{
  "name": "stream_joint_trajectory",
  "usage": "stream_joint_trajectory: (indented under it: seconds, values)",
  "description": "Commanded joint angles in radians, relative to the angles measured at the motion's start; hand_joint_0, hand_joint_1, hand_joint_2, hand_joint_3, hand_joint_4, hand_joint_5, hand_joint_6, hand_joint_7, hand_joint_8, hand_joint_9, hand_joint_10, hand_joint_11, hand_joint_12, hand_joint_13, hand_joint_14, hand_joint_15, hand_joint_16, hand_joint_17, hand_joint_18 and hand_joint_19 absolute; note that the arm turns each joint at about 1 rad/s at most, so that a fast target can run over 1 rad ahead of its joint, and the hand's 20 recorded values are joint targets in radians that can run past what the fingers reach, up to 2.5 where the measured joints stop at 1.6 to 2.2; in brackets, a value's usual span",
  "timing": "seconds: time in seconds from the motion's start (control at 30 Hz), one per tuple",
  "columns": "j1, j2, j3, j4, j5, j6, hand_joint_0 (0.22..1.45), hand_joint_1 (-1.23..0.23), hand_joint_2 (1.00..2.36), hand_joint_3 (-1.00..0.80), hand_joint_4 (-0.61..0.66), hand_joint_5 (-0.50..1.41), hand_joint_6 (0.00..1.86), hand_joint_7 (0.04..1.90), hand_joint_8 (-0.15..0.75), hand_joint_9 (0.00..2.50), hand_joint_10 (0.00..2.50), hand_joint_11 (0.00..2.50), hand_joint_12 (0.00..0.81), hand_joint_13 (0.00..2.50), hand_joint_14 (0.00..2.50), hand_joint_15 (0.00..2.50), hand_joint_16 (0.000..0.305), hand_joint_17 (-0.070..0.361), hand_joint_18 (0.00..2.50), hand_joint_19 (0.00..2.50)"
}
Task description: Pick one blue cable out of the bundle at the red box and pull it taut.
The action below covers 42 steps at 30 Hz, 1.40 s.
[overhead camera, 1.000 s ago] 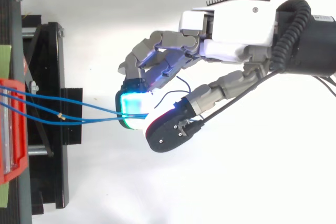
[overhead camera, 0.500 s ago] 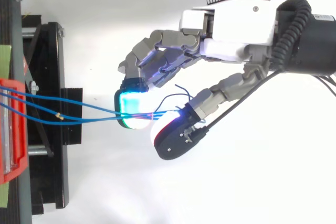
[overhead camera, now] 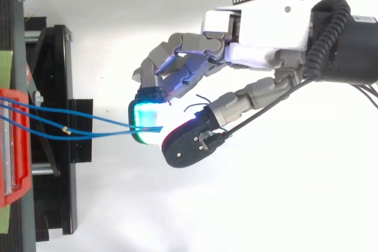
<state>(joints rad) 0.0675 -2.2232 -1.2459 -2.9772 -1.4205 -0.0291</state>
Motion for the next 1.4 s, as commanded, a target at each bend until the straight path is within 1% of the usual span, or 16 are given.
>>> stream_joint_trajectory:
  seconds: [0.0, 0.17, 0.37, 0.6, 0.7, 0.8, 0.87, 1.07, 1.17, 1.23, 1.37]
  values:
    - [-0.002, 0.000, 0.006, 0.000, 0.000, 0.000, 0.68, -0.80, 1.01, -0.30, 0.01, -0.20, 0.91, 0.98, 0.321, 0.76, 0.01, 0.70, 0.348, 0.37, 0.00, 0.13, 0.049, 0.111, 0.52, 0.28]
    - [-0.002, 0.000, 0.006, -0.002, 0.002, 0.000, 0.74, -0.89, 1.01, -0.37, -0.02, -0.20, 0.90, 0.95, 0.305, 0.74, 0.01, 0.69, 0.348, 0.36, 0.00, 0.12, 0.050, 0.112, 0.50, 0.24]
    - [-0.002, 0.000, 0.006, -0.002, 0.002, 0.000, 0.81, -0.91, 1.00, -0.50, -0.02, -0.21, 0.90, 1.01, 0.290, 0.71, 0.01, 0.67, 0.347, 0.35, 0.00, 0.11, 0.049, 0.111, 0.48, 0.23]
    - [-0.002, -0.001, 0.006, -0.002, 0.002, 0.000, 0.84, -0.89, 1.00, -0.50, -0.01, -0.22, 0.90, 0.99, 0.274, 0.68, 0.01, 0.65, 0.339, 0.34, 0.00, 0.10, 0.048, 0.108, 0.45, 0.22]
    - [-0.002, -0.001, 0.006, -0.003, 0.002, 0.000, 0.82, -0.88, 1.00, -0.50, 0.02, -0.22, 0.90, 0.94, 0.268, 0.66, 0.01, 0.65, 0.336, 0.33, 0.00, 0.10, 0.047, 0.107, 0.47, 0.19]
    - [-0.002, -0.001, 0.006, -0.003, 0.002, -0.002, 0.77, -0.92, 1.00, -0.50, 0.03, -0.23, 0.89, 0.92, 0.265, 0.64, 0.01, 0.64, 0.335, 0.33, 0.00, 0.09, 0.047, 0.107, 0.47, 0.18]
    - [-0.002, -0.001, 0.006, -0.003, 0.002, 0.000, 0.72, -0.94, 1.00, -0.50, 0.04, -0.23, 0.89, 0.92, 0.261, 0.61, 0.01, 0.63, 0.334, 0.32, 0.00, 0.08, 0.047, 0.107, 0.46, 0.18]
    - [-0.002, -0.001, 0.005, -0.003, 0.002, 0.000, 0.64, -0.96, 1.00, -0.50, 0.04, -0.23, 0.88, 0.91, 0.261, 0.59, 0.01, 0.62, 0.335, 0.30, 0.00, 0.10, 0.048, 0.107, 0.45, 0.21]
    - [-0.002, -0.001, 0.006, -0.003, 0.002, 0.000, 0.58, -0.93, 1.00, -0.50, 0.05, -0.23, 0.88, 0.90, 0.267, 0.60, 0.01, 0.62, 0.341, 0.30, 0.00, 0.10, 0.048, 0.109, 0.45, 0.22]
    - [-0.002, -0.001, 0.006, -0.003, 0.002, 0.000, 0.57, -0.92, 1.00, -0.50, 0.06, -0.22, 0.88, 0.90, 0.275, 0.61, 0.01, 0.62, 0.343, 0.31, 0.00, 0.11, 0.049, 0.110, 0.45, 0.24]
    - [0.000, -0.001, 0.006, -0.003, 0.002, 0.000, 0.59, -0.87, 1.00, -0.50, 0.07, -0.22, 0.88, 0.92, 0.288, 0.66, 0.01, 0.62, 0.347, 0.33, 0.00, 0.11, 0.049, 0.110, 0.48, 0.26]
